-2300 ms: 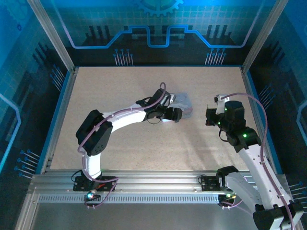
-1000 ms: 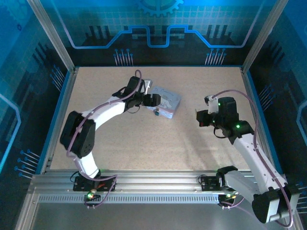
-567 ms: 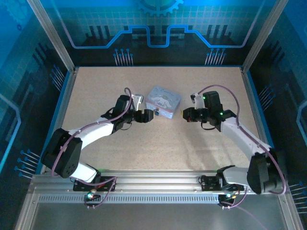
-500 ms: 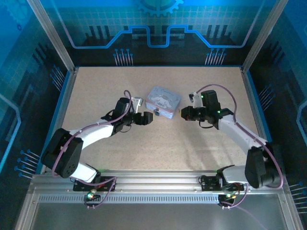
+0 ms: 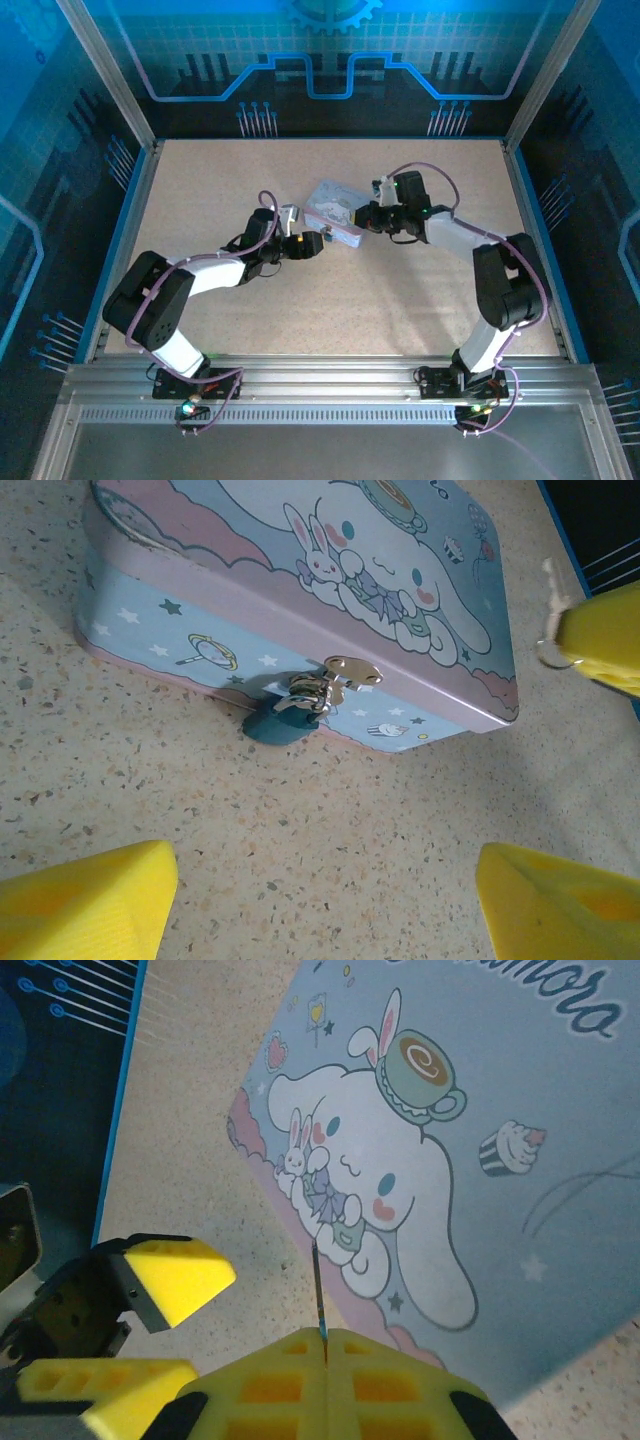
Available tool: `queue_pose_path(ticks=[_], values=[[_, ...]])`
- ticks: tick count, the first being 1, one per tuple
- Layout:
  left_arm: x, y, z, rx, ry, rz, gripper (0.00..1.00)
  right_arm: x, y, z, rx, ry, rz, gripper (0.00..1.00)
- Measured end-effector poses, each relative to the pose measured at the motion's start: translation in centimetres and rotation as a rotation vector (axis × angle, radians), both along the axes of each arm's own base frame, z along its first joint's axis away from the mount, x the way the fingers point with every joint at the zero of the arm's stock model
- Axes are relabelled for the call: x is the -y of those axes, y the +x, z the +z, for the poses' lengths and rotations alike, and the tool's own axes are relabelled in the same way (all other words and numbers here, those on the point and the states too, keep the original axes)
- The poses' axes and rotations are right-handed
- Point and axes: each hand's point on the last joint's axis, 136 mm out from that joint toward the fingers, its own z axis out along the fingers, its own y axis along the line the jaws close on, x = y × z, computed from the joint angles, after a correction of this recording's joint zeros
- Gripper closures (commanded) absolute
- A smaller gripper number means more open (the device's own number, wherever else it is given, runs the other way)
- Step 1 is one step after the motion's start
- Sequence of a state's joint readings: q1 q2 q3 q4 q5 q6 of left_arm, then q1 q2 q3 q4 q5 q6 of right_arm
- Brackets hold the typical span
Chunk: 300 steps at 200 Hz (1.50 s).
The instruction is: Unlock the padlock with the key
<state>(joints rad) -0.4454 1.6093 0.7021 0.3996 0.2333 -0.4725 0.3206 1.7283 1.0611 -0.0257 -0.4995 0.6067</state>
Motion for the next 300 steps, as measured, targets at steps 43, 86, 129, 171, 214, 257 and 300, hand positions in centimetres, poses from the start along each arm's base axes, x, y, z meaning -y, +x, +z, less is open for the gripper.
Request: queue_pose_path(ticks=[43,86,129,171,214,257,300], values=[[0.3,0.4,-0.9,-0.017,0.008,-0.002,0.21,-0.4,0.3,-1.7,-0.034,-0.01,0.003,1.0],[0.8,1.3,-1.0,-0.013,0.011,-0.006,0.24,-0.5,0.5,-2.0,-0.037,-0.009,0.005,1.0],[1.5,2.4,-2.1,-0.024,0.021,-0.012,0.26,-0.4,0.5,-2.0,-0.028,-0.014,0.007,1.0],[2.2,2.9,-3.0,-0.022,0.034,-0.03,0.27,-0.4,0.5,-2.1,-0.018,-0.019,0.013,1.0],[3.0,3.5,-3.0,0.001,0.048,-0.052,0.27,-0.4,0.5,-2.1,-0.009,-0.016,0.018,1.0],[4.1,4.1,-3.2,0.021,0.065,-0.075,0.32,-0.4,0.5,-2.1,-0.006,-0.017,0.019,1.0],[4.1,4.3,-4.6,0.005,0.085,-0.077,0.39,-0.4,0.5,-2.1,-0.006,-0.017,0.019,1.0]])
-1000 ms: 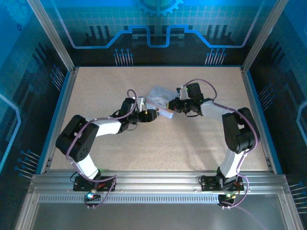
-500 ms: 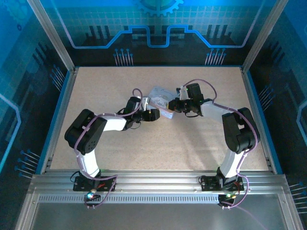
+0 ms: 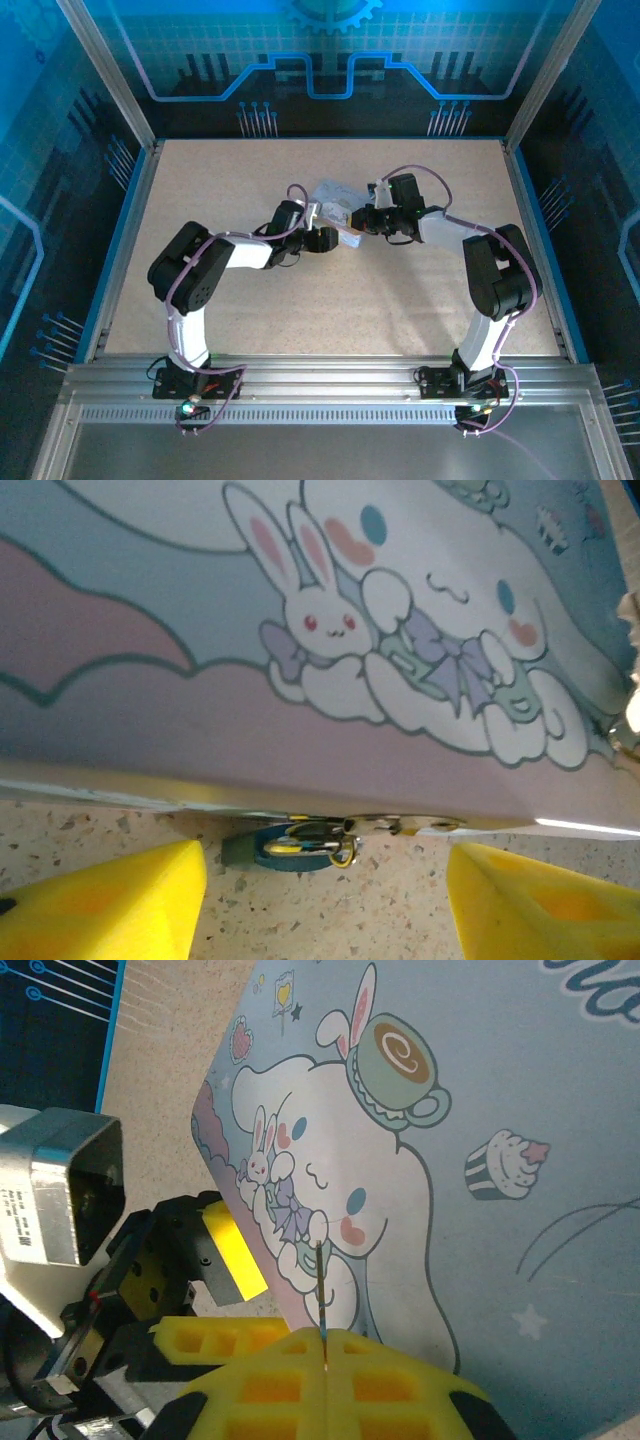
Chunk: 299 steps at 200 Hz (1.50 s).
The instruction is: Unlock the padlock with the key
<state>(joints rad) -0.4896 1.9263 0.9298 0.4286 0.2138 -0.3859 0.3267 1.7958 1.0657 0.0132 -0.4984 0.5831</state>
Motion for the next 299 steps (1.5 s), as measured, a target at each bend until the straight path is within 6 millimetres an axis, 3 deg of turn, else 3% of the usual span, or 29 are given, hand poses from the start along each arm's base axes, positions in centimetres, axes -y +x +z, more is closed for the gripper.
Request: queue_pose_path(ticks=[34,299], values=[[0.2,0.4,-0.8,-0.005,0.005,-0.003,0.44,0.0,0.0,0.0,0.0,0.0,0.0,1.0],[1.8,0.1,-1.2,-0.018,0.006,-0.029,0.73,0.0,0.1,0.0,0.007,0.003,0.0,1.0]])
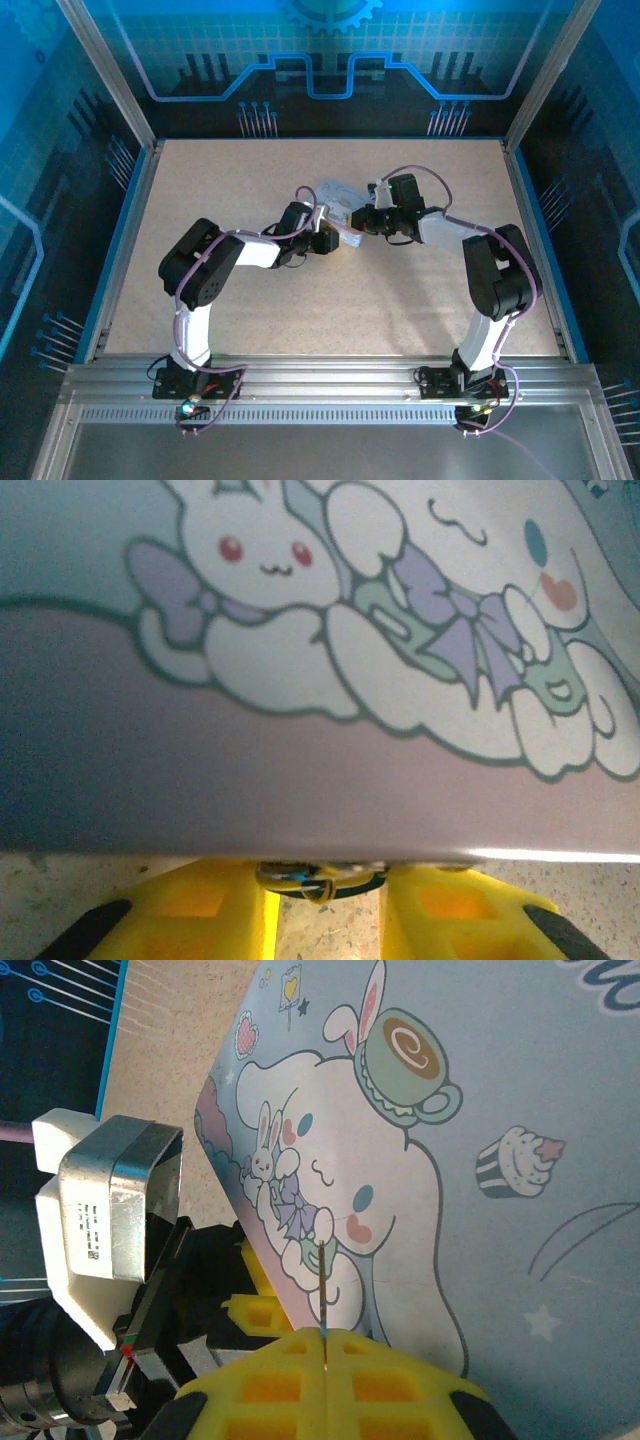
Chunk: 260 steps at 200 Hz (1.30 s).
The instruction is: Unlock the padlock with the key
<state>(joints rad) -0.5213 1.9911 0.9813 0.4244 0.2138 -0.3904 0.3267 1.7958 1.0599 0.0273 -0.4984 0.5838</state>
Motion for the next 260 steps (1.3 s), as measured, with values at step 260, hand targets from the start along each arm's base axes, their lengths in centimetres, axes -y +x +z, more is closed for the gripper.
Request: queue_pose_path(ticks=[260], values=[[2.4,-5.6,4.2,-0.193,-0.13,0.015,0.81,3.0,-11.7,-1.0,0.363,-0.29,0.255,1.0]])
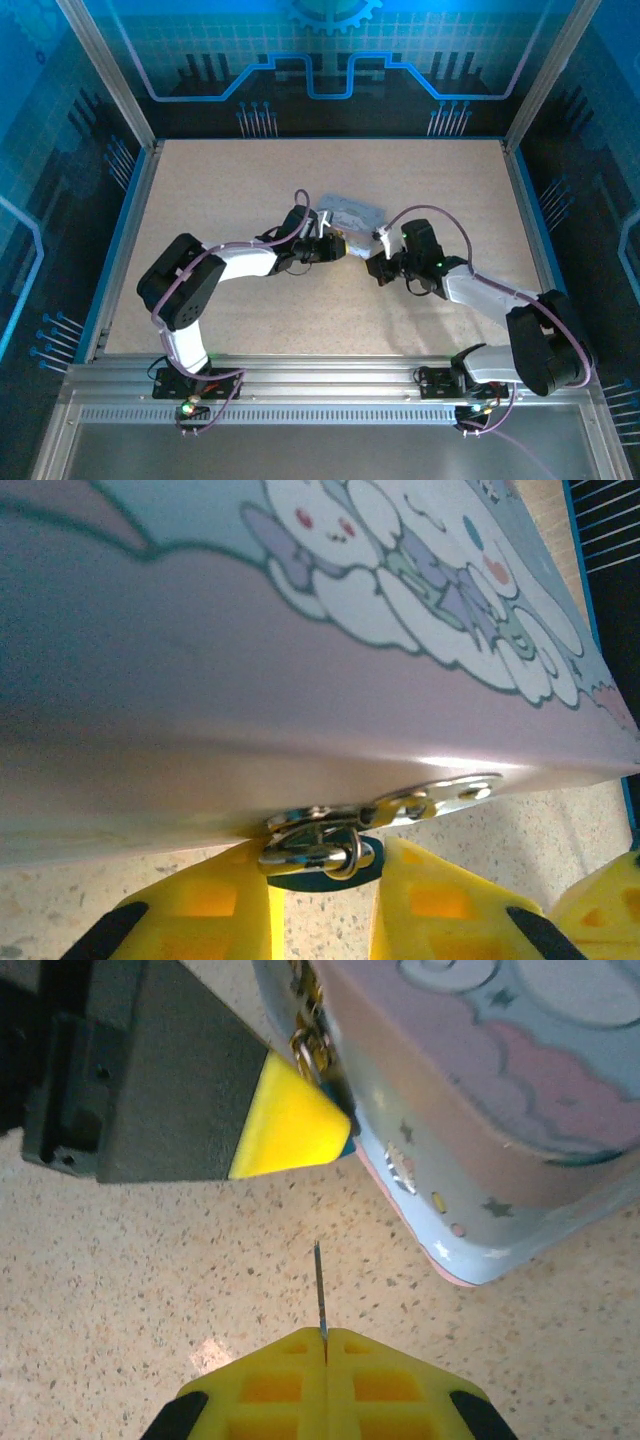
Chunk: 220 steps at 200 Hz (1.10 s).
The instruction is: Unlock the padlock with the key
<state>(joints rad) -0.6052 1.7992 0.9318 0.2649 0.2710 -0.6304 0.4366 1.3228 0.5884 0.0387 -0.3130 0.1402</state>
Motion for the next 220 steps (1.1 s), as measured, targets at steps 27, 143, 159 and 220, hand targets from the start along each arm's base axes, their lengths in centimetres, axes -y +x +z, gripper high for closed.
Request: queue_pose_path(ticks=[27,143,159,220], values=[[-0.1,-0.3,0.3,-0.026,-0.011,0.013,0.82,-0.7,-0.4,-0.5,0.014,-0.026,0.02,1.0],[-0.1,-1.1,0.9,-0.094,-0.037,0.045,0.85,-0.9,0.5,-2.3,0.094,-0.122,-0.005,1.0],[-0.1,-1.2,0.9,-0.099,-0.034,0.045,0.85,-0.9,0.7,-2.2,0.104,-0.124,-0.002,1.0],[-0.2,-1.3,1.1,-0.117,-0.044,0.06,0.85,-1.6,0.6,-2.6,0.123,-0.138,0.026,1.0]])
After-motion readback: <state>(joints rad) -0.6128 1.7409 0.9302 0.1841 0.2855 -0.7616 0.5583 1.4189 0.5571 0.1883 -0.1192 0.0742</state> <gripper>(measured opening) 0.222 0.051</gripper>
